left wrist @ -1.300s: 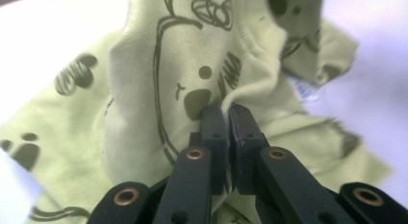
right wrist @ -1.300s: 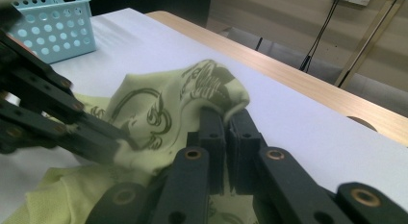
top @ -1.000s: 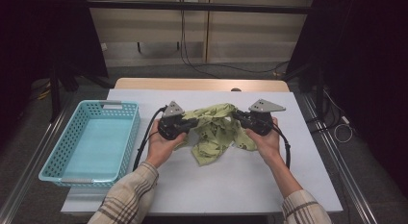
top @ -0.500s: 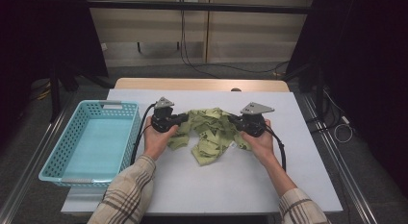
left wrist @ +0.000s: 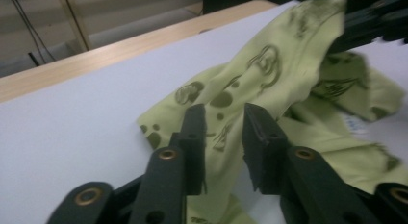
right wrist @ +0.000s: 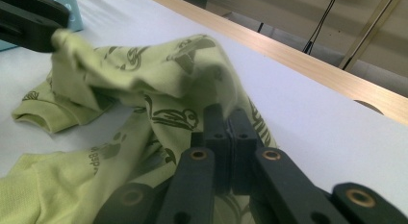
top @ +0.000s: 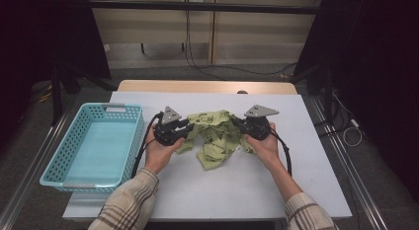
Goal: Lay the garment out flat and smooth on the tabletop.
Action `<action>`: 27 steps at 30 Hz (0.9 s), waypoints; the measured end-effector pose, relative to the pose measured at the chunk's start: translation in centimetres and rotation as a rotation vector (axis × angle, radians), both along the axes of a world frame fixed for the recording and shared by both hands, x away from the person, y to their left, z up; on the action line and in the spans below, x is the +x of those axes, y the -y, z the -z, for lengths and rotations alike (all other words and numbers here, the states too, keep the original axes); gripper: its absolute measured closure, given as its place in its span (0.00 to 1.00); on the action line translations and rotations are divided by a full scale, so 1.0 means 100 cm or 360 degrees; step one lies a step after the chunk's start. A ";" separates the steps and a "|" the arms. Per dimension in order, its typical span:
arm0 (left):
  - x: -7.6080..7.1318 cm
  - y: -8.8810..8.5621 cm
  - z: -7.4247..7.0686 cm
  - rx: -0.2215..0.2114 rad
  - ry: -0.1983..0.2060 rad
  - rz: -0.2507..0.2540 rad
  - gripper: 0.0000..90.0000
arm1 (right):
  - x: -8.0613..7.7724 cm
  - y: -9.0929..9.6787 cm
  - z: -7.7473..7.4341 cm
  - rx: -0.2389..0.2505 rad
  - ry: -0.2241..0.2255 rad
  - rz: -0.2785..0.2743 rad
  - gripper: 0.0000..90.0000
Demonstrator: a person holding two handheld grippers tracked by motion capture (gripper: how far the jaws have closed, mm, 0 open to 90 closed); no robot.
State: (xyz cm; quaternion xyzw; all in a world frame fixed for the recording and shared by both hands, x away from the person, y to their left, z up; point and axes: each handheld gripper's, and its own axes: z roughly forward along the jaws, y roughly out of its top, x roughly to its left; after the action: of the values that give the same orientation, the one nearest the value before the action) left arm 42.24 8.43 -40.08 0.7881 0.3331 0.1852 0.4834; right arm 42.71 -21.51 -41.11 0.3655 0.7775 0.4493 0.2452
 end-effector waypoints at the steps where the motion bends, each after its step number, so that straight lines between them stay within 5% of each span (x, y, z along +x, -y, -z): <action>1: -0.005 0.000 -0.003 -0.0021 -0.0001 0.0055 0.82 | 0.000 0.000 0.000 -0.0001 0.0000 0.0000 0.99; 5: -0.023 0.006 -0.002 0.0021 -0.0033 0.0268 0.91 | 0.000 -0.001 -0.001 0.0004 0.0009 -0.0008 0.99; 9: -0.028 0.017 0.023 0.0142 -0.0137 0.0391 0.95 | 0.000 0.000 -0.001 -0.0001 0.0011 0.0010 0.99; 10: -0.028 0.021 0.028 0.0209 -0.0120 0.0364 0.95 | -0.001 0.000 -0.002 0.0007 0.0013 0.0011 0.99; 18: -0.012 0.030 0.047 0.0269 -0.0079 0.0234 0.75 | 0.000 0.007 -0.004 0.0019 0.0019 0.0042 0.99; 20: -0.009 0.031 0.047 0.0251 -0.0109 0.0262 0.74 | 0.000 0.008 -0.004 0.0016 0.0022 0.0044 0.99; 27: 0.002 0.040 0.058 0.0369 -0.0029 0.0217 0.63 | -0.001 0.009 -0.004 0.0015 0.0015 0.0046 0.99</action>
State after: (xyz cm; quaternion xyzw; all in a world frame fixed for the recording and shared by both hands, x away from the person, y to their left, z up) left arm 42.40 4.40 -45.84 0.8611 0.2595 0.1818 0.3976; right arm 42.62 -22.45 -40.67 0.3757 0.7689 0.4510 0.2535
